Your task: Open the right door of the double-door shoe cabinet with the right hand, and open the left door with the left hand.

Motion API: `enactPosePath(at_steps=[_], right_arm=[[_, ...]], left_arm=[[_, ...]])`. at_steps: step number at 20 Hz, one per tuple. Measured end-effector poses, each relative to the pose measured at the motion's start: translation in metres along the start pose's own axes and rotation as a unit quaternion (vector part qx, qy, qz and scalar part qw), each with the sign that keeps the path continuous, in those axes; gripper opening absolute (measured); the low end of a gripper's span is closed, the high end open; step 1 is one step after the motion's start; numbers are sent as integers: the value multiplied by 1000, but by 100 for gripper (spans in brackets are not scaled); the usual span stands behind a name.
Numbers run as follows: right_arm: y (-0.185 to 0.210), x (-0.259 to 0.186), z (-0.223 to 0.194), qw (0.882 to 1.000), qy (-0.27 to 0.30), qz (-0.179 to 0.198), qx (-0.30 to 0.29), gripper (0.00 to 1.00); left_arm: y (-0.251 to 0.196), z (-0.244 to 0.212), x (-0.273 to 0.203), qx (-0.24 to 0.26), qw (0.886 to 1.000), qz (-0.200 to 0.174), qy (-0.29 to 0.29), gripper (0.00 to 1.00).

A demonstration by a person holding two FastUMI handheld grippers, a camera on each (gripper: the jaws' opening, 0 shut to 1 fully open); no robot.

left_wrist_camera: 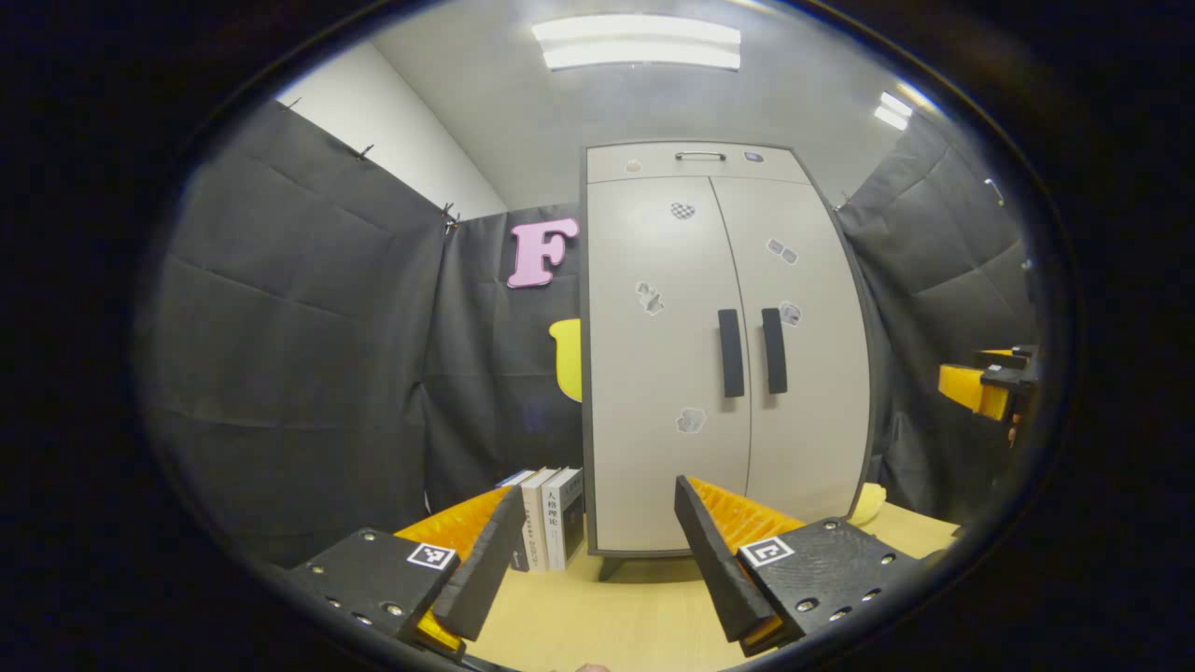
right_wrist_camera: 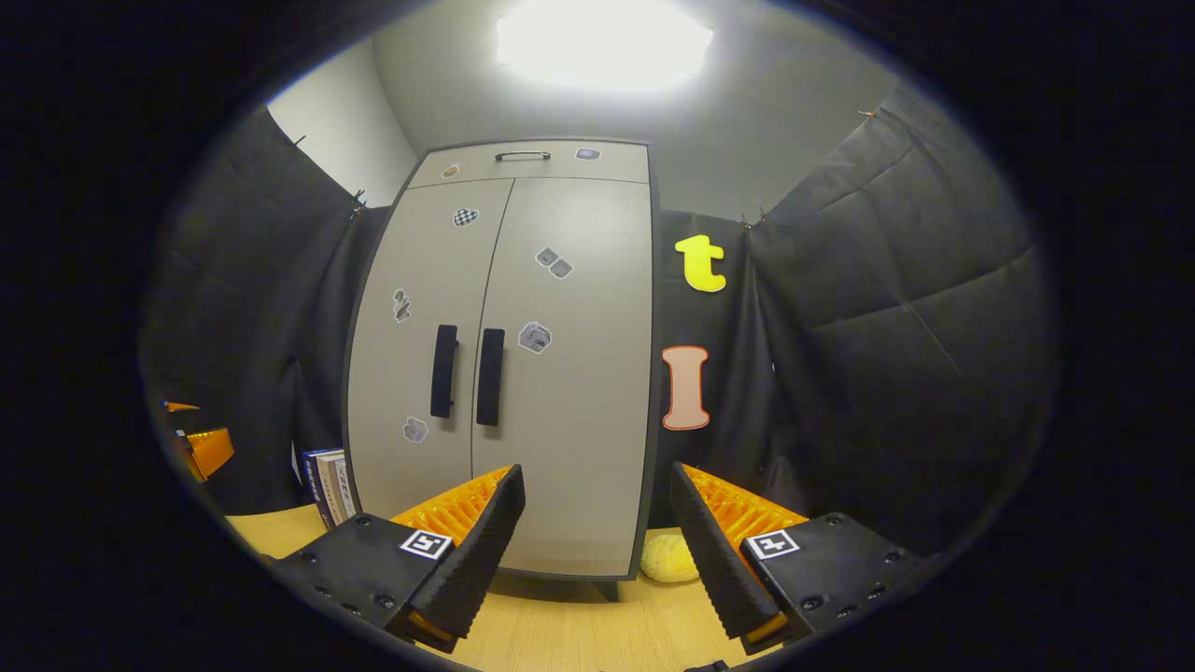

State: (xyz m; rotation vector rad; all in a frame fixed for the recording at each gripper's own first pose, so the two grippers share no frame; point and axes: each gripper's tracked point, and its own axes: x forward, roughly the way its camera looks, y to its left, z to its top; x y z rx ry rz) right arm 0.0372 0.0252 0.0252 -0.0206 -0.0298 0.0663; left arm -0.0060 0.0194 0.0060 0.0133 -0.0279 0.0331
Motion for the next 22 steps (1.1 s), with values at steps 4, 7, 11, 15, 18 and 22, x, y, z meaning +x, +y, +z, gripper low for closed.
enactPosePath(at_steps=[4,7,11,15,18,22], right_arm=[[15,20,8,1000,0,17,1,98],[25,39,15,1000,-2,29,8,98],[40,62,32,999,-15,41,16,99],[61,86,46,998,-23,58,18,98],[79,105,51,997,-21,72,22,97],[103,130,46,995,-4,88,39,98]], left_arm=[[12,-3,-1,0,1000,15,3,94],[21,-3,-2,-1,1000,27,2,94],[34,-2,-6,5,999,44,-1,94],[55,-3,-16,10,998,69,1,94],[68,-7,-19,8,996,86,5,94],[85,-11,-27,10,994,106,13,94]])
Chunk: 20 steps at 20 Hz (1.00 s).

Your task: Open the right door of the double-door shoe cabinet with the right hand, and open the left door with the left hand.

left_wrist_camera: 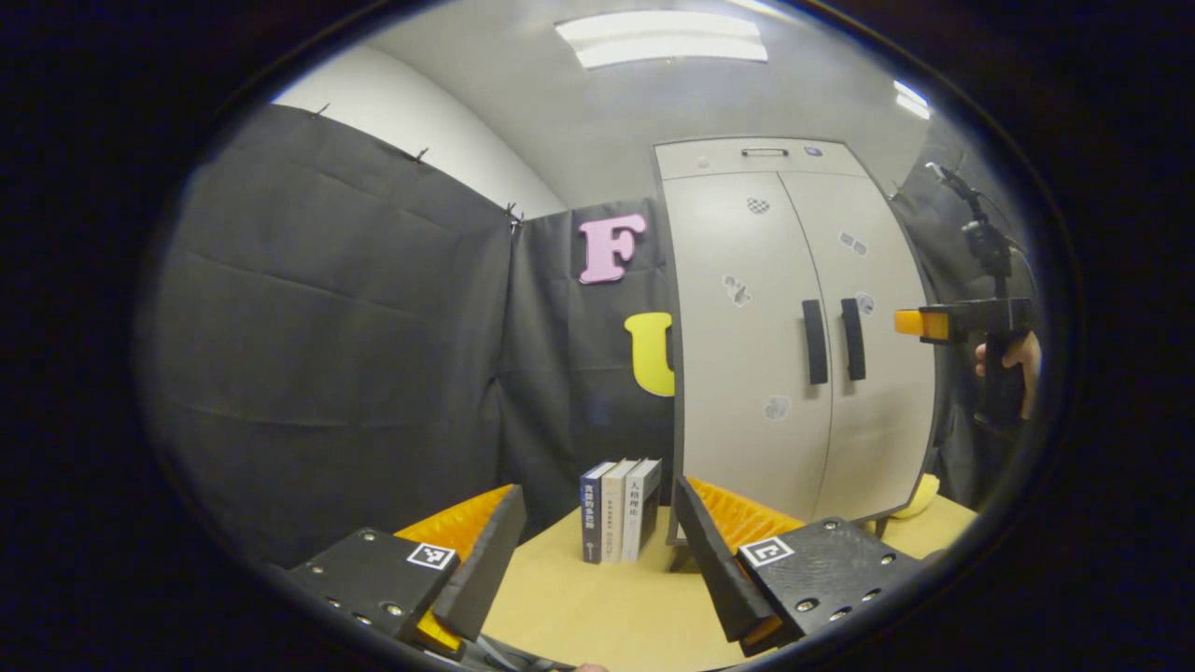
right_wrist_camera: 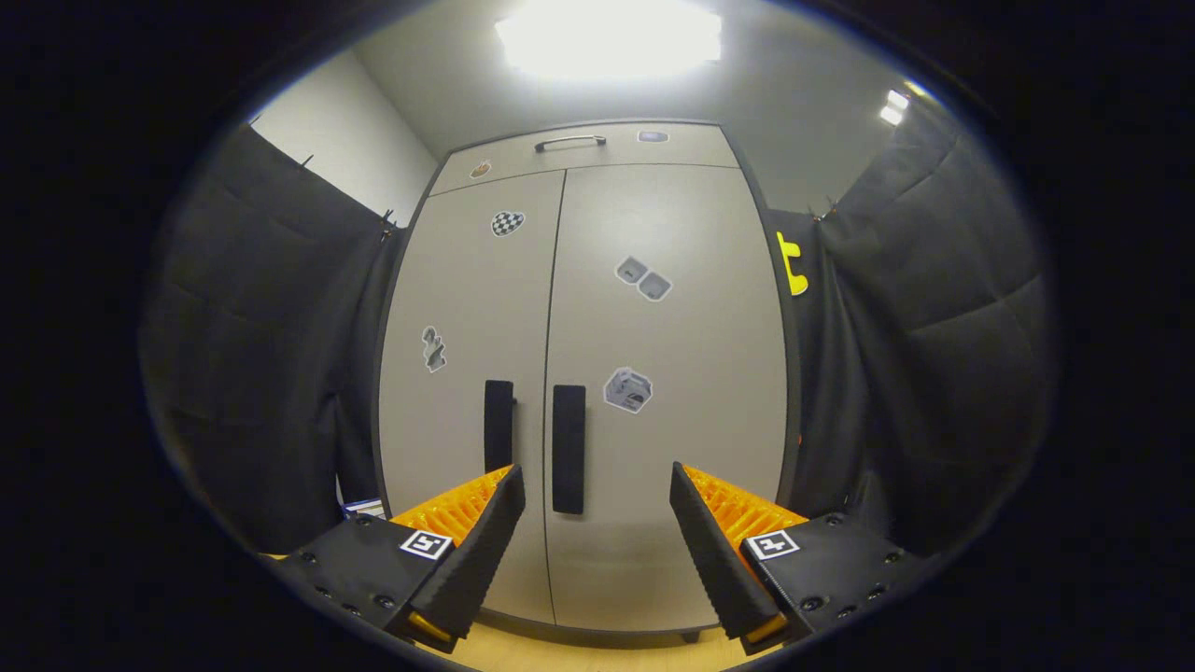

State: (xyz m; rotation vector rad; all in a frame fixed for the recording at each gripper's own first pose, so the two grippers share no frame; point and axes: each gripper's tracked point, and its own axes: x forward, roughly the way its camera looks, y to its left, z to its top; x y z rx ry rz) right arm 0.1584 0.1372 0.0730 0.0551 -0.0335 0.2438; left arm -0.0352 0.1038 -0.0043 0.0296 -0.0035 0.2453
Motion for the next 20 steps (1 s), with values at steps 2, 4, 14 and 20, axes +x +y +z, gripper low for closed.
enactPosePath(at_steps=[2,4,14,20], right_arm=[[5,15,-4,1000,7,1,7,98],[11,27,-5,1000,11,1,12,98],[20,92,-24,998,51,-7,34,97],[28,117,-34,996,83,10,8,80]], left_arm=[[8,-1,-3,-1,1000,8,2,94],[15,-4,-4,-2,1000,14,5,94],[48,-20,-10,-5,998,49,29,95],[58,-25,-15,0,997,60,40,94]])
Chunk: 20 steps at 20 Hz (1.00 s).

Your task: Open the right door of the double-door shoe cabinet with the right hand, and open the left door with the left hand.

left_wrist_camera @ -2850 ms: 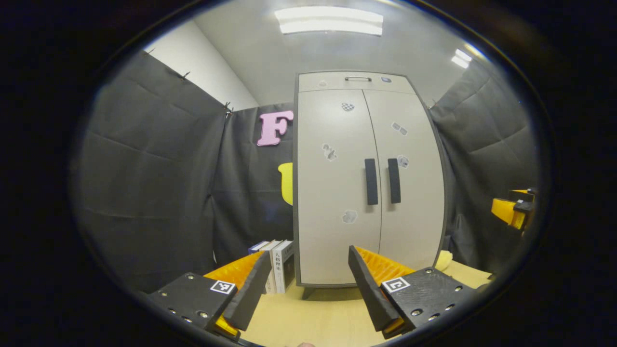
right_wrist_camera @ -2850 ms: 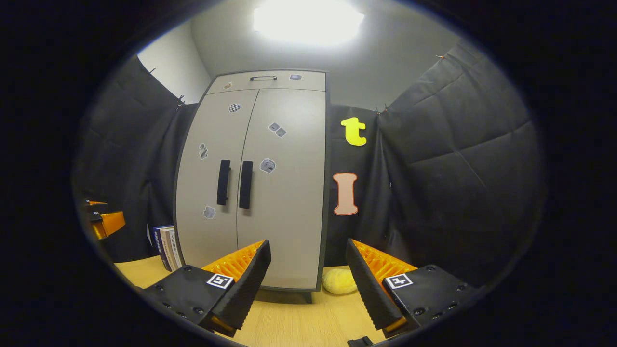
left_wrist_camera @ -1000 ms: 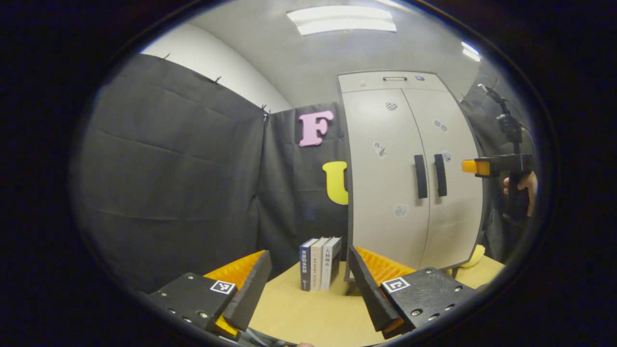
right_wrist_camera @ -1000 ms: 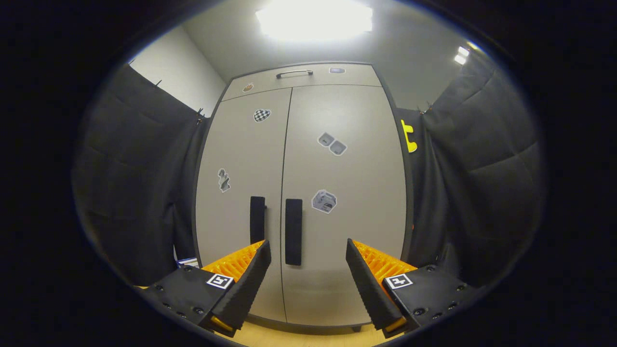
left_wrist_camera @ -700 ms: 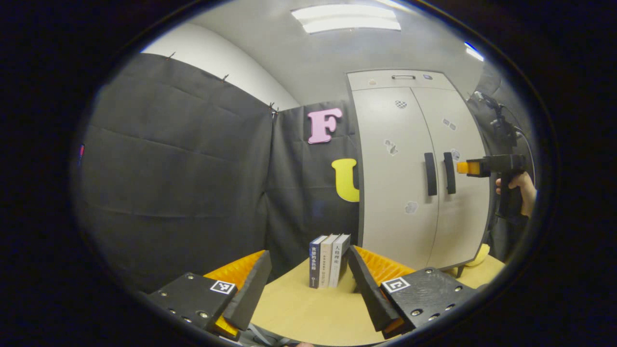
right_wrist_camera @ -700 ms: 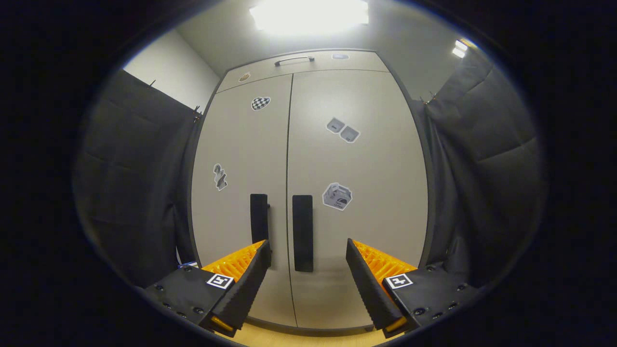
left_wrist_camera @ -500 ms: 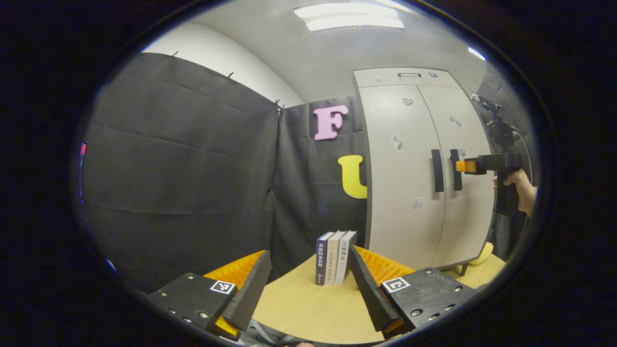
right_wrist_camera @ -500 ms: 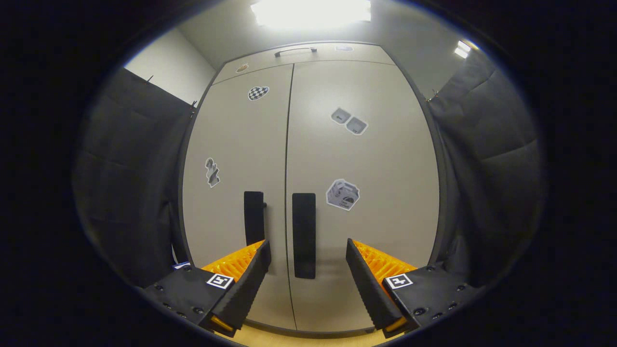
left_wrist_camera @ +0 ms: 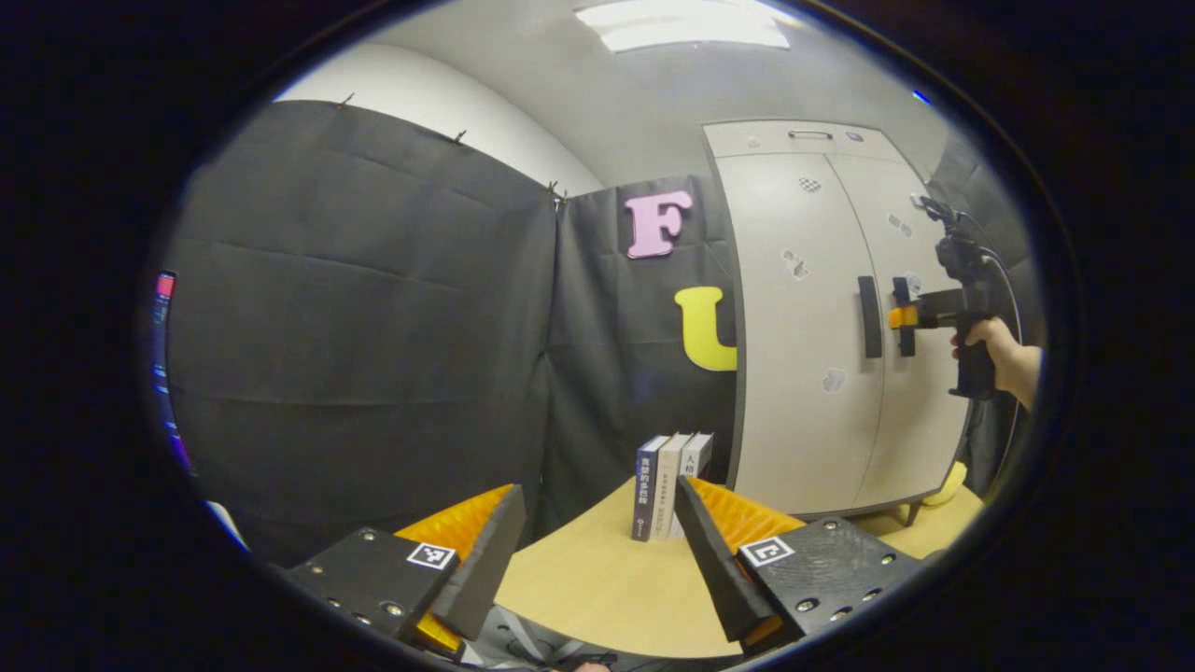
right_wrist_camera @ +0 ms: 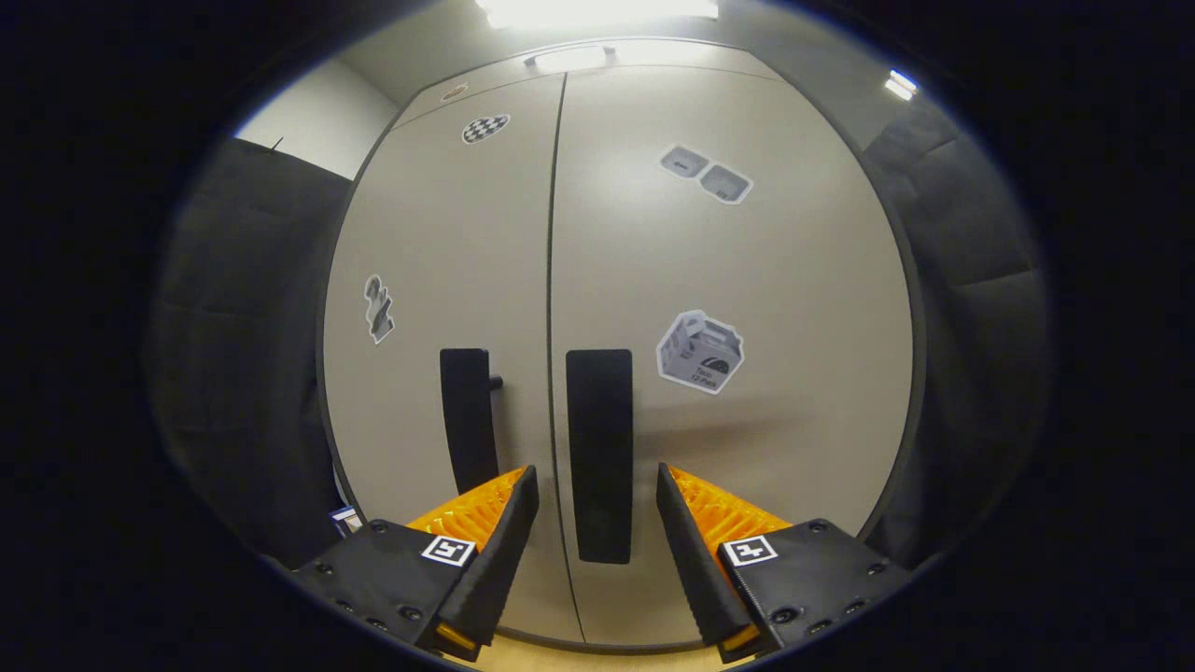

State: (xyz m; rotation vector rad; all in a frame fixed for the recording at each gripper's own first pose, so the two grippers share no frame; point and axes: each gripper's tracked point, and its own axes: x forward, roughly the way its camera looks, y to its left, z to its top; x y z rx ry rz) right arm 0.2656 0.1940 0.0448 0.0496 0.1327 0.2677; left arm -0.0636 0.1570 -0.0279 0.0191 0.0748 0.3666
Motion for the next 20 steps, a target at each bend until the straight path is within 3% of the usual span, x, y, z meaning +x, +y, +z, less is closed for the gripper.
enactPosePath(at_steps=[1,2,5,7,10,20], right_arm=[[-3,4,2,1000,-2,-10,-5,80],[-7,7,4,1000,-4,-20,-6,53],[-8,14,5,999,9,-30,12,31],[-8,13,6,999,14,-29,23,35],[-8,11,7,1000,7,-26,16,12],[-10,-35,5,1000,14,10,23,11]], left_arm=[[0,1,0,1,1000,0,1,94],[0,0,0,4,1000,0,1,95],[-1,1,-1,15,1000,1,1,95],[-2,0,-2,16,1000,-1,1,95],[-5,1,-3,16,1000,-8,1,94],[-8,9,-7,14,1000,-23,-7,95]])
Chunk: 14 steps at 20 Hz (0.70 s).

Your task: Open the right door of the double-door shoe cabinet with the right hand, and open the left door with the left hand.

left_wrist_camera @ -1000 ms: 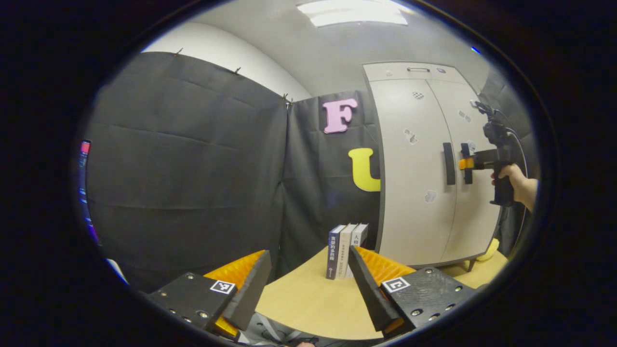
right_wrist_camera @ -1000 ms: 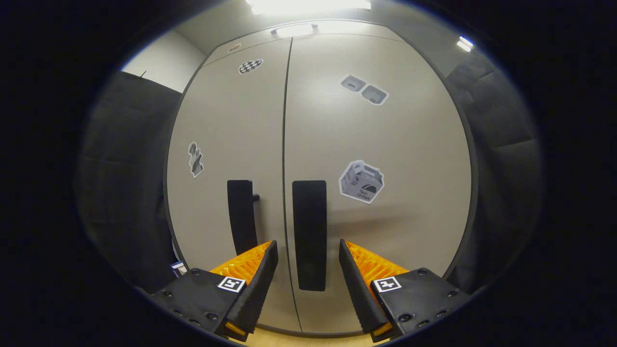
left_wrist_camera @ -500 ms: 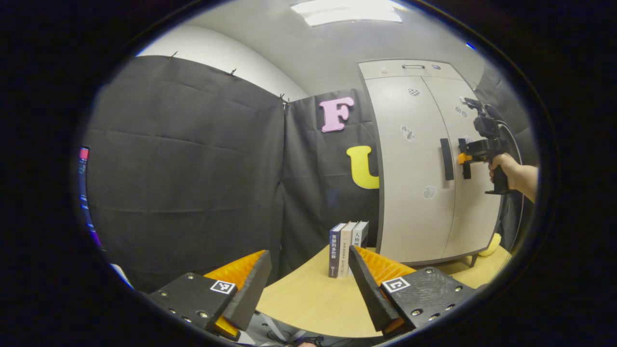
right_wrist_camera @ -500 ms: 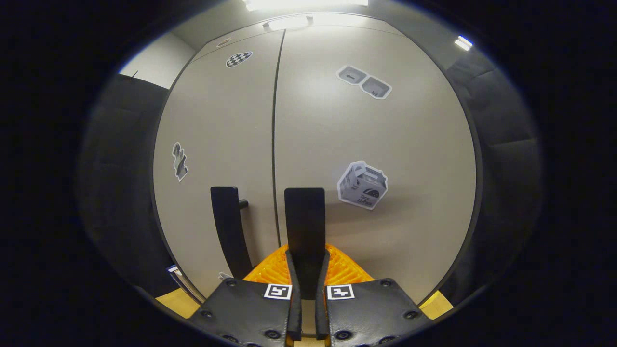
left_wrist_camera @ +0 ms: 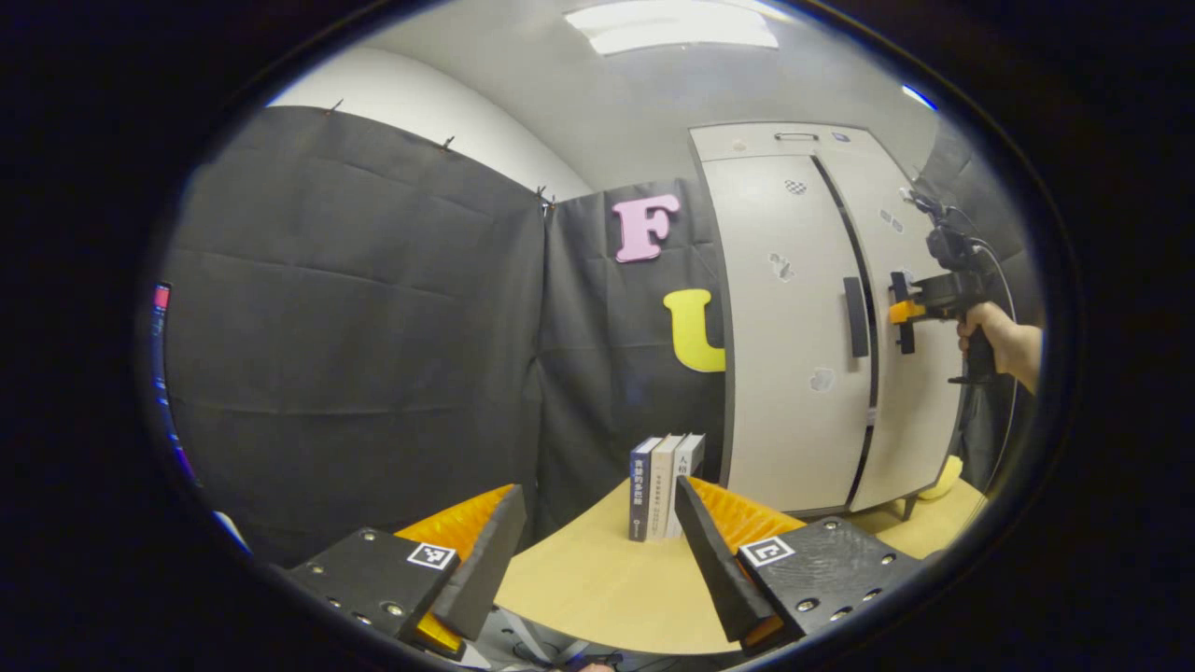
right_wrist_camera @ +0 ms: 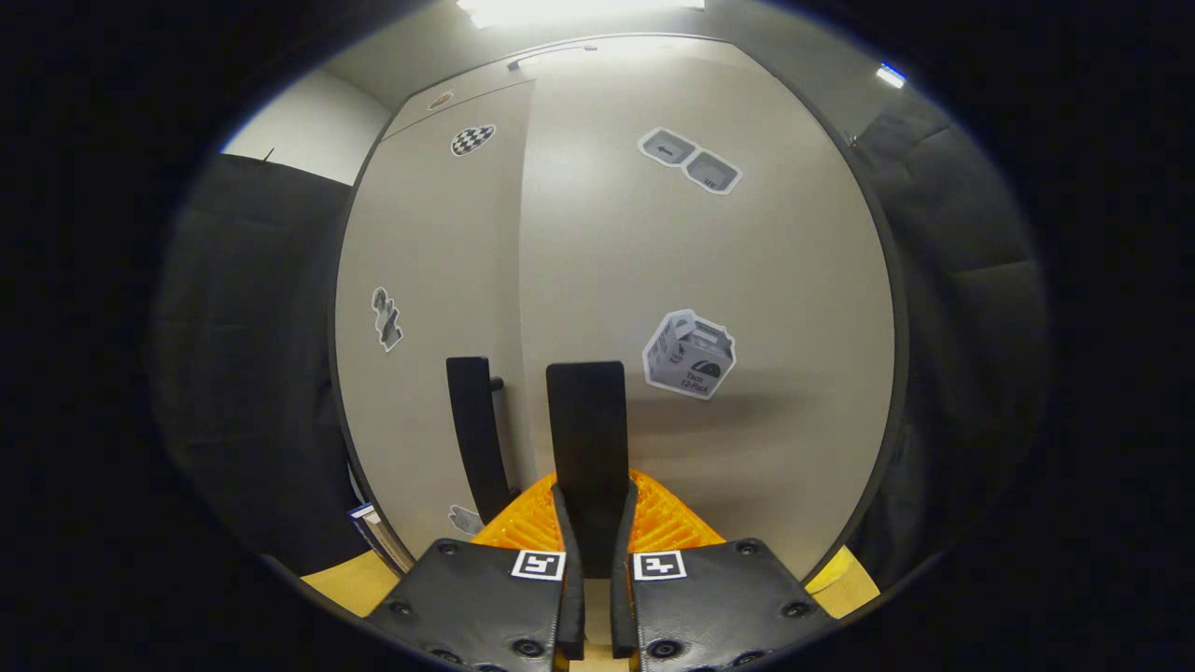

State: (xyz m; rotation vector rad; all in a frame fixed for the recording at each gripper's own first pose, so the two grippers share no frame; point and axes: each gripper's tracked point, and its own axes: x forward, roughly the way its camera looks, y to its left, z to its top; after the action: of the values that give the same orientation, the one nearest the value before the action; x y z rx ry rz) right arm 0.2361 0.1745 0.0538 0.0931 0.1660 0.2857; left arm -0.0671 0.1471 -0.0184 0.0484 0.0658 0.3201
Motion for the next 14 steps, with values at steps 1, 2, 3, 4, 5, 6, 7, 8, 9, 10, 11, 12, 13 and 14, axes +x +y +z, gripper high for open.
enactPosePath(at_steps=[1,2,3,4,5,6,7,8,9,10,11,12,13,14], right_arm=[[-1,-5,0,1000,1,4,-3,11],[-2,-11,-1,1000,4,9,-3,12],[-2,-16,-1,1000,8,15,-2,12],[-4,-21,-1,1000,11,19,2,12],[-5,-28,-1,1000,14,24,5,12],[-7,-34,-1,999,14,28,5,12],[-9,-40,-2,999,15,33,5,12],[-11,-45,-2,999,14,36,6,11],[-13,-50,-2,999,16,38,7,11],[-15,-54,-2,999,18,39,9,12],[-16,-59,-2,999,20,41,7,12],[-18,-64,-2,999,24,44,4,12],[-19,-68,-2,999,25,47,2,12],[-22,-72,-2,998,27,52,1,12]], left_arm=[[-1,2,1,4,1000,-2,-2,95],[-3,4,1,5,1000,-6,-4,95],[-7,6,3,5,1000,-11,-7,95],[-11,9,4,3,1000,-15,-10,95],[-15,12,3,2,1000,-21,-13,95],[-20,13,4,1,1000,-26,-16,94],[-26,14,6,1,999,-30,-18,94],[-30,15,5,2,999,-36,-19,94],[-34,15,4,4,999,-41,-20,94],[-38,14,4,5,999,-47,-19,94],[-42,15,3,4,998,-52,-19,94],[-45,16,3,3,998,-56,-19,94],[-48,17,4,2,998,-59,-19,94],[-51,16,6,2,998,-62,-20,95]])
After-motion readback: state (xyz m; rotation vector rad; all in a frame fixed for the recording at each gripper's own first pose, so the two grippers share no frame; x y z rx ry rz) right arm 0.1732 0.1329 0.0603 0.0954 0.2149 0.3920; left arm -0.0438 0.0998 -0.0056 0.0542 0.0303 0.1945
